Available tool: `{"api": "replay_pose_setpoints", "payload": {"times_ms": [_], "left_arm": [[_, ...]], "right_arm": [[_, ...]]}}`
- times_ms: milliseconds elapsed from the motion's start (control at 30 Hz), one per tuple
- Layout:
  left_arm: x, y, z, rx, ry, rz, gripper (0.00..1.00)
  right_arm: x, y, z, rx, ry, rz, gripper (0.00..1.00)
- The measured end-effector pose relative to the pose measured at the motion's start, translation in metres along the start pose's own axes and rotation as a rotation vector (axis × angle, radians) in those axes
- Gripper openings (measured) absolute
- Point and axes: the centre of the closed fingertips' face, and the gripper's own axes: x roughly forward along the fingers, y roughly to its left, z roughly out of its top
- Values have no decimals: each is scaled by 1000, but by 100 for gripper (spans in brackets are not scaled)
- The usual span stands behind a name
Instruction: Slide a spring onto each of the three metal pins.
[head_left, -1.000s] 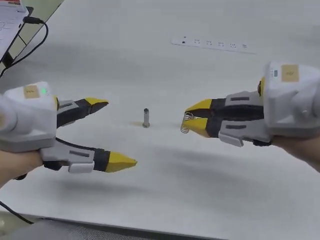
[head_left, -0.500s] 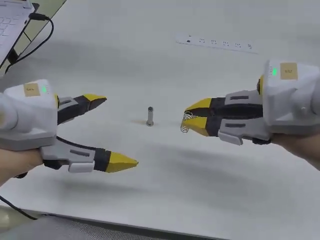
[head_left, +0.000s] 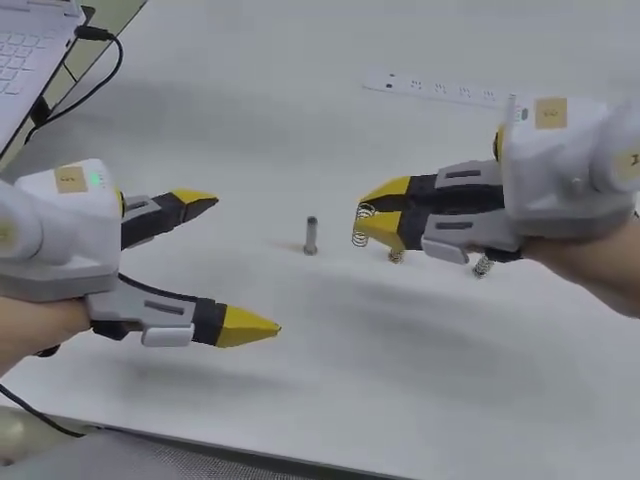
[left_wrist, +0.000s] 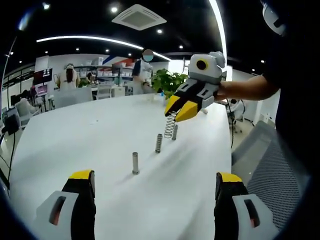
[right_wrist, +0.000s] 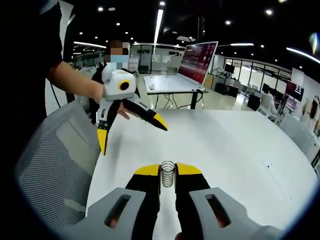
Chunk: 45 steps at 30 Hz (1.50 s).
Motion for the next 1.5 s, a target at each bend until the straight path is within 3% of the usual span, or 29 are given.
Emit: {"api": "replay_pose_setpoints", "payload": {"times_ms": [200,400,600,800,900,1167,1500], "left_arm": [[-1,1,0,0,2,0,98],[-2,0,0,-10,-1,-4,98],[-3,2,1,-5,-4,5,98],[-3,3,1,-7,-3,9,97],[-5,4,5,-24,-29,14,97],[-5,4,4,-21,-27,16,97],[-5,5,1,-23,-23,17,98]], "right_arm": [[13,-9,8,2,-5,-2,8],[26,-30,9,13,-8,-3,8],[37,-35,9,35,-7,-3,8],[45,-30,10,60,-9,9,8],[48,-29,9,64,-4,9,8],[54,-31,0,123,12,12,8],[59,-32,-5,130,25,9,8]]}}
